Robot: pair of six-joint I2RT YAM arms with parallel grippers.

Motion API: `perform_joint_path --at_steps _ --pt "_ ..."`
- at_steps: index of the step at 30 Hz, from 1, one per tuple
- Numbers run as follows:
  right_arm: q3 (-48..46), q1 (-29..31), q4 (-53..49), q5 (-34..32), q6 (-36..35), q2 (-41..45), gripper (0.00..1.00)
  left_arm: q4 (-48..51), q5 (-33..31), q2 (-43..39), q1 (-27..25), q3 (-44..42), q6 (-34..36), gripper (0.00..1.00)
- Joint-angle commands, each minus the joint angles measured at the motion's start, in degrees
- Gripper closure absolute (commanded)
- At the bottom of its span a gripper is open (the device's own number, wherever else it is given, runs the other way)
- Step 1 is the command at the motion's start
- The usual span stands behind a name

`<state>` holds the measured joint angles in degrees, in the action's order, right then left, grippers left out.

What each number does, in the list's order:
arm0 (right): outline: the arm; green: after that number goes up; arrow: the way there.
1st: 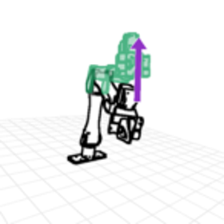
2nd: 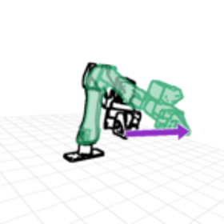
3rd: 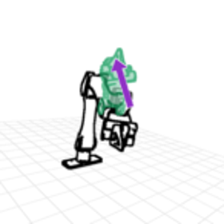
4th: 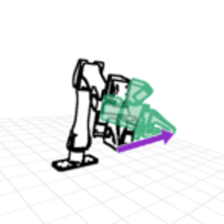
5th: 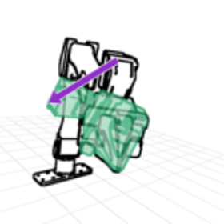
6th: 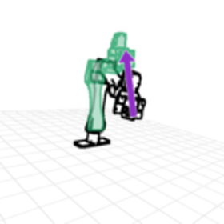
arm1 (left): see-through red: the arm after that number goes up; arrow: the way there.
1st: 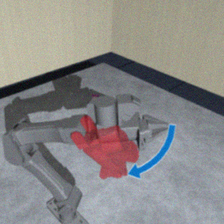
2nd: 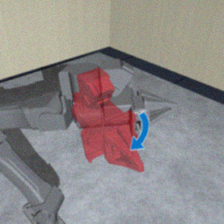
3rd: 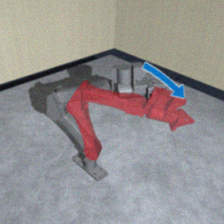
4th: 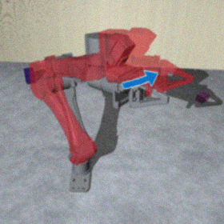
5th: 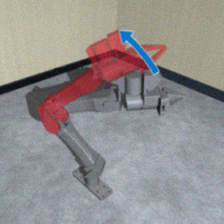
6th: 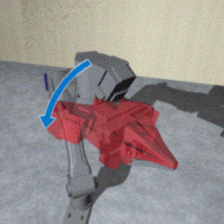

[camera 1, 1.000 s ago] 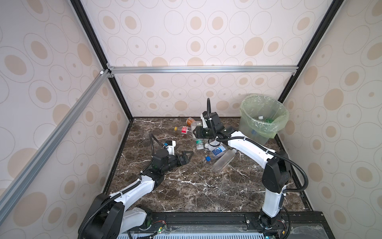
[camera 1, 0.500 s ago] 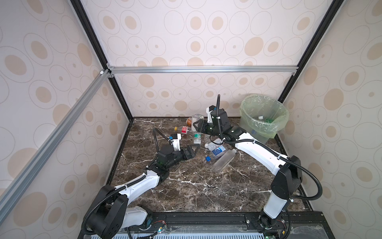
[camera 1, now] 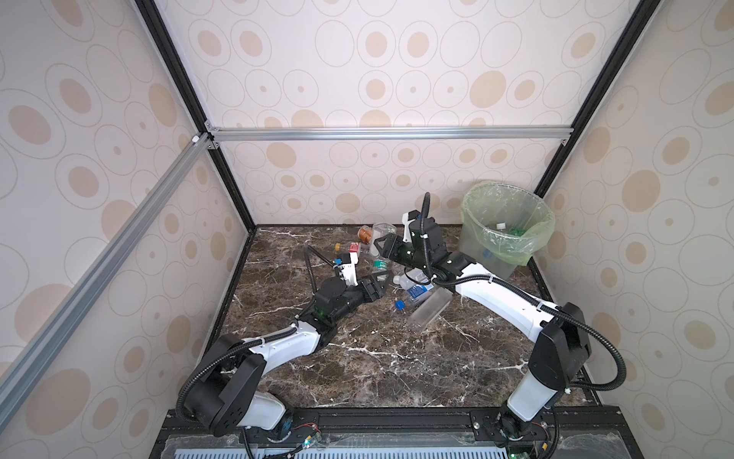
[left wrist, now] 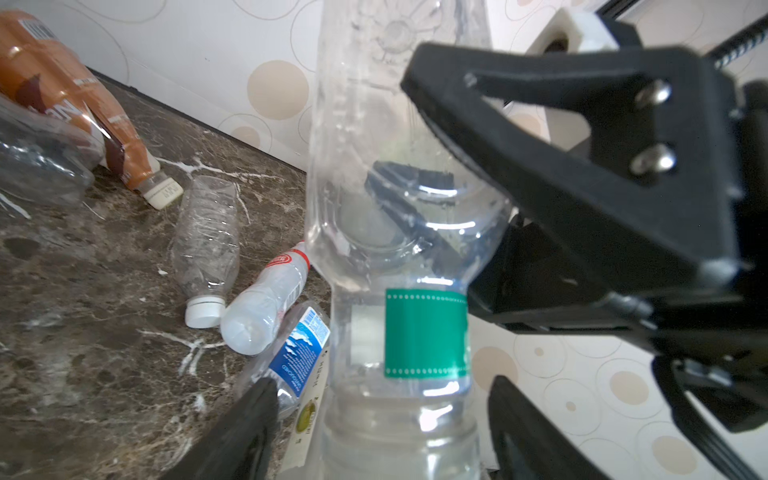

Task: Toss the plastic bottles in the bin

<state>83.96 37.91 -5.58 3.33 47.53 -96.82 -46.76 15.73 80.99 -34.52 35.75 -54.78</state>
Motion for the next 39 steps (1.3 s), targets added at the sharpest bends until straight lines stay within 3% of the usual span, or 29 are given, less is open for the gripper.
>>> perform_joint_path --at_steps 1,6,11,19,27,39 --pt "-0.95 0.02 2.51 -1.09 1.80 2.75 0.58 -4.20 -1.42 0.61 -0.46 2.17 -1.20 0.36" --pt "-2.92 -0.02 3.30 -1.65 2.41 3.80 0.57 -3.58 -1.41 0.92 -0.46 2.87 -0.18 0.58" --pt "-3.36 -0.09 2.80 -1.22 1.92 4.09 0.49 1.08 -2.00 0.19 -0.46 4.09 2.77 0.65" --pt "-3.97 -1.70 0.18 0.77 -0.02 6.26 0.21 15.27 -4.11 -2.06 -0.23 8.83 14.81 0.67" --pt "-5.75 -3.86 -5.58 -0.22 -4.34 11.01 0.01 25.98 -9.93 -3.48 0.02 13.57 26.85 0.68" --pt "4.08 -6.38 -14.69 3.37 -4.26 7.29 0.00 30.31 -21.42 -3.05 -1.71 17.19 38.22 0.69"
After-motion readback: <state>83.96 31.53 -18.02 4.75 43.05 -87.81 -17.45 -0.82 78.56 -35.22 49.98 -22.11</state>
